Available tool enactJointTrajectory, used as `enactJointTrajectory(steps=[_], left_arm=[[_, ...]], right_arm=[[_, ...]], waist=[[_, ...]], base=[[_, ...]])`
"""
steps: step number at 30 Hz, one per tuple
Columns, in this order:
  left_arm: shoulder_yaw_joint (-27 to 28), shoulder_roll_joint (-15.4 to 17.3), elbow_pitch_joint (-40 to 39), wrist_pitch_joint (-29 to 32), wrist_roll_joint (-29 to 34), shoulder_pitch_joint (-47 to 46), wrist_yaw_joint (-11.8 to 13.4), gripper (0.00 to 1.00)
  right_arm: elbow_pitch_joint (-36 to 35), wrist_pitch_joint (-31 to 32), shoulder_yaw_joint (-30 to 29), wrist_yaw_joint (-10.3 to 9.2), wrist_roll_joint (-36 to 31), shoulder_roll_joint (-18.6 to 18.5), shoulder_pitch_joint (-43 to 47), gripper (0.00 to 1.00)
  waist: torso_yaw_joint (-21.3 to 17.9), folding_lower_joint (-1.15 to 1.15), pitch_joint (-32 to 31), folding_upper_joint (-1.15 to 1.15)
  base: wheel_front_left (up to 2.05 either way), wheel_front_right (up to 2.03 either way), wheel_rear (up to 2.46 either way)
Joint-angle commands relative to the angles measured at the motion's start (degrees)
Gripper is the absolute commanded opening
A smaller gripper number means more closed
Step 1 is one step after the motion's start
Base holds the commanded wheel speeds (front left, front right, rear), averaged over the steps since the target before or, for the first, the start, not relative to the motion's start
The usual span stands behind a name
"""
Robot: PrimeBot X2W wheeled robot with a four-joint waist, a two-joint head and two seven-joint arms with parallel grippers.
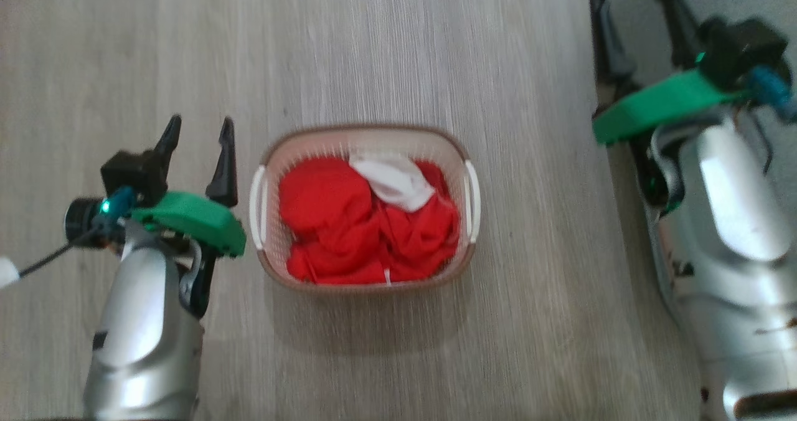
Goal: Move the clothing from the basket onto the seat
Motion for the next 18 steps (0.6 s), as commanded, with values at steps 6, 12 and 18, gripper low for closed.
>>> enactJointTrajectory(steps=[6,12,18], left_arm=[[-2.31,0.91,0.72,-0.71,-1.84,-5.82,-0.06,1.00],[-7.56,0.92,5.94,-0.71,-4.01,-10.86,-0.08,1.00],[-12.12,1.60,12.11,-0.71,-4.09,-16.39,-0.08,1.00]], right_arm=[[-5.55,-0.52,0.33,-0.01,-1.68,0.72,-6.84,1.00],[-8.26,-0.52,0.51,-0.01,-2.69,0.77,-11.61,1.00],[-10.29,-0.52,0.14,-0.01,-3.30,1.20,-14.40,1.00]], waist=[[-2.17,-0.02,14.63,0.00],[-3.82,-0.02,23.39,0.00],[-5.30,-0.02,29.92,0.00]], base=[[0.00,0.00,0.00],[0.00,0.00,0.00],[0.00,0.00,0.00]])
